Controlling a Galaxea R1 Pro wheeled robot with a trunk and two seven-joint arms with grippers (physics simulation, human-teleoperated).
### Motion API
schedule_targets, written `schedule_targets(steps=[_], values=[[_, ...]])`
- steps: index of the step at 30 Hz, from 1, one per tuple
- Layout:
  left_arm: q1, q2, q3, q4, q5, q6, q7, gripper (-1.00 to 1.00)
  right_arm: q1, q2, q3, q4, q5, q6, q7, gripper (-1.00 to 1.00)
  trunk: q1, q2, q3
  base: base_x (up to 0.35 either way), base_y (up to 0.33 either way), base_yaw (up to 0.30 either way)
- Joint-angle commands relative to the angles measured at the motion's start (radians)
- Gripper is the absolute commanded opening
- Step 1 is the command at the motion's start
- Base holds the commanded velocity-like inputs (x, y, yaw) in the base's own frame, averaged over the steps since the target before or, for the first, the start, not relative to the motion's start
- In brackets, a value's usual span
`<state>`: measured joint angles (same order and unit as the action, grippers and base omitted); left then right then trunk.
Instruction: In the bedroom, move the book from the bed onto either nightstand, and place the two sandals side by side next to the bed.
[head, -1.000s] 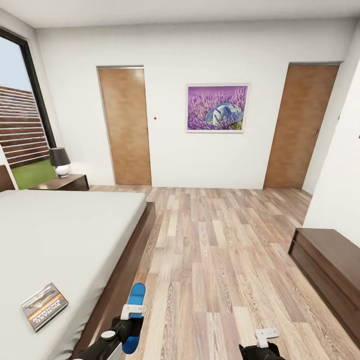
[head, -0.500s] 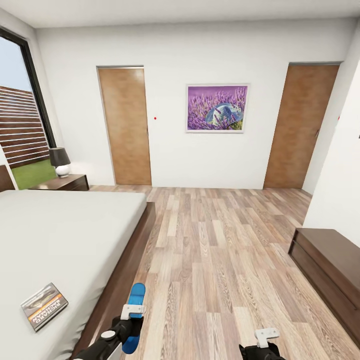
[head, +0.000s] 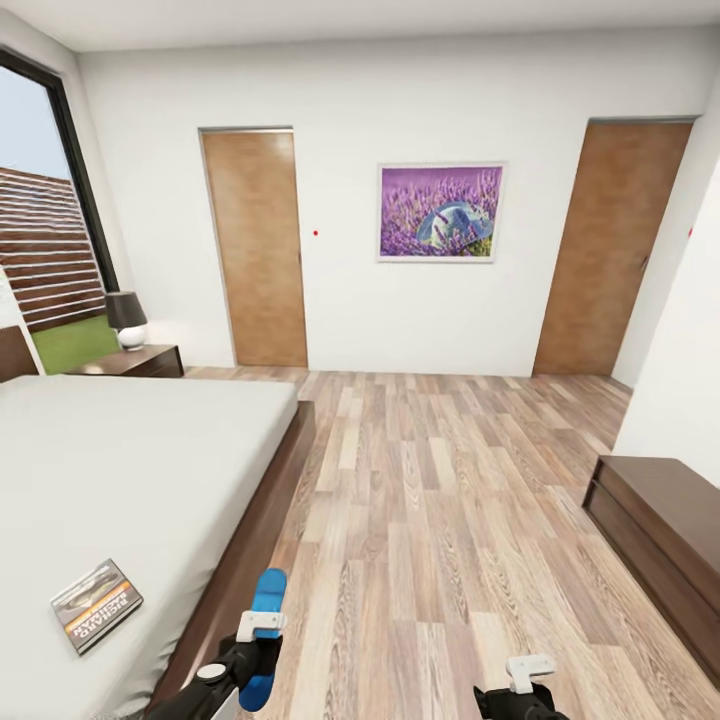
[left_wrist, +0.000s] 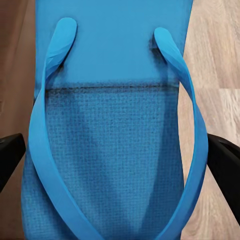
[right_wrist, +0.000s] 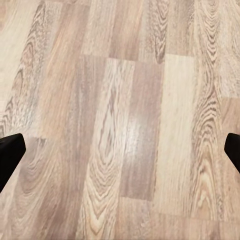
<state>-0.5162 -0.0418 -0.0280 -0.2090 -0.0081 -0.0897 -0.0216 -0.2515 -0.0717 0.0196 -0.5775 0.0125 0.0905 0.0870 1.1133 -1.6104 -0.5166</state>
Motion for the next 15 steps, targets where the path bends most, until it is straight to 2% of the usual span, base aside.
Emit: schedule_targets(steps=[1, 11, 15], values=[[-0.001, 0.0, -0.003, 0.001, -0.001, -0.004, 0.0, -1.0, 0.0, -0.001, 0.002, -0.002, 0.001, 0.006, 0.002, 1.0, 0.0, -0.001, -0.003, 0.0, 0.0, 0.101], [-0.001, 0.0, -0.006, 0.0, -0.004, -0.009, 0.0, -1.0, 0.0, 0.0, 0.002, -0.002, 0.002, 0.006, 0.002, 1.0, 0.0, -0.001, -0.018, 0.0, -0.002, 0.093], [-0.001, 0.0, -0.009, 0.0, -0.006, -0.01, 0.0, -1.0, 0.0, -0.001, 0.002, -0.002, 0.002, 0.005, 0.002, 1.0, 0.0, -0.001, -0.022, 0.0, -0.093, 0.052]])
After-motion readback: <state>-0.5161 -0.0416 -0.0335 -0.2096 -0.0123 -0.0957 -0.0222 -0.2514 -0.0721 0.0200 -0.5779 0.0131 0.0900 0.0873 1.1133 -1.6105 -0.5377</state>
